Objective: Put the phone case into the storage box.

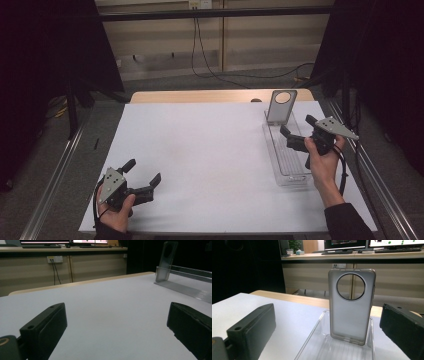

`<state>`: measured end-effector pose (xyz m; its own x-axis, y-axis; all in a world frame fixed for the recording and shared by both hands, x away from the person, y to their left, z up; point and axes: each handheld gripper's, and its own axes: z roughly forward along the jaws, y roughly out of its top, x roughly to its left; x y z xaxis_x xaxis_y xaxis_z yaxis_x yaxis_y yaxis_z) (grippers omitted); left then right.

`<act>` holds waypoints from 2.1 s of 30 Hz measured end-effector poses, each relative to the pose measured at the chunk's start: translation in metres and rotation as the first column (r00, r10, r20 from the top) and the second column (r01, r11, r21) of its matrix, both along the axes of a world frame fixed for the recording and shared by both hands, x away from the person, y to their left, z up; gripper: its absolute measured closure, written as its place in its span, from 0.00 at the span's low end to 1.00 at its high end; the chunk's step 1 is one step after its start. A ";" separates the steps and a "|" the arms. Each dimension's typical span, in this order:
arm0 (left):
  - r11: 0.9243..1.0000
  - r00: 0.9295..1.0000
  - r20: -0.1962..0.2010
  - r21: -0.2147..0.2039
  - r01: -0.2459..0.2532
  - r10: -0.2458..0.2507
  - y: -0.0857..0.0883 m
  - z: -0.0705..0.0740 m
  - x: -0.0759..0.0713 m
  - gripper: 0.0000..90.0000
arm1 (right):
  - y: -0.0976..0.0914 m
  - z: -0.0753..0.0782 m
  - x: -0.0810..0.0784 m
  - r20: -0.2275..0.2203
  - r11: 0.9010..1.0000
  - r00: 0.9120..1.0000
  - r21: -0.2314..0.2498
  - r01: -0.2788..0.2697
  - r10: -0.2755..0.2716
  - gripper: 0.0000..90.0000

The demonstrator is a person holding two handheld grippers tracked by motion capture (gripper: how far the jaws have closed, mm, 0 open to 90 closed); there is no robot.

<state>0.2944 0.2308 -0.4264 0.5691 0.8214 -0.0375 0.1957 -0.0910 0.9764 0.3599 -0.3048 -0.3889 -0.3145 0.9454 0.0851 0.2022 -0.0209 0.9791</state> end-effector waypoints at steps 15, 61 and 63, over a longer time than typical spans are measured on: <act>1.000 1.000 0.002 -0.003 0.004 -0.004 0.000 0.001 0.000 0.03 | -0.011 0.003 -0.027 -0.003 1.000 1.000 -0.013 0.017 -0.017 0.00; 1.000 1.000 0.005 0.004 -0.021 0.021 0.005 -0.001 -0.006 0.03 | -0.020 -0.032 -0.105 -0.005 0.998 0.998 -0.011 0.066 -0.066 0.01; 1.000 1.000 0.000 0.011 -0.012 0.012 0.005 -0.001 -0.006 0.03 | -0.020 -0.033 -0.108 -0.004 0.998 0.998 -0.012 0.067 -0.067 0.01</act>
<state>0.2879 0.2357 -0.4271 0.5592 0.8286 -0.0283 0.1965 -0.0993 0.9755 0.2521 -0.3250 -0.4222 -0.2498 0.9653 0.0754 0.2050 -0.0234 0.9785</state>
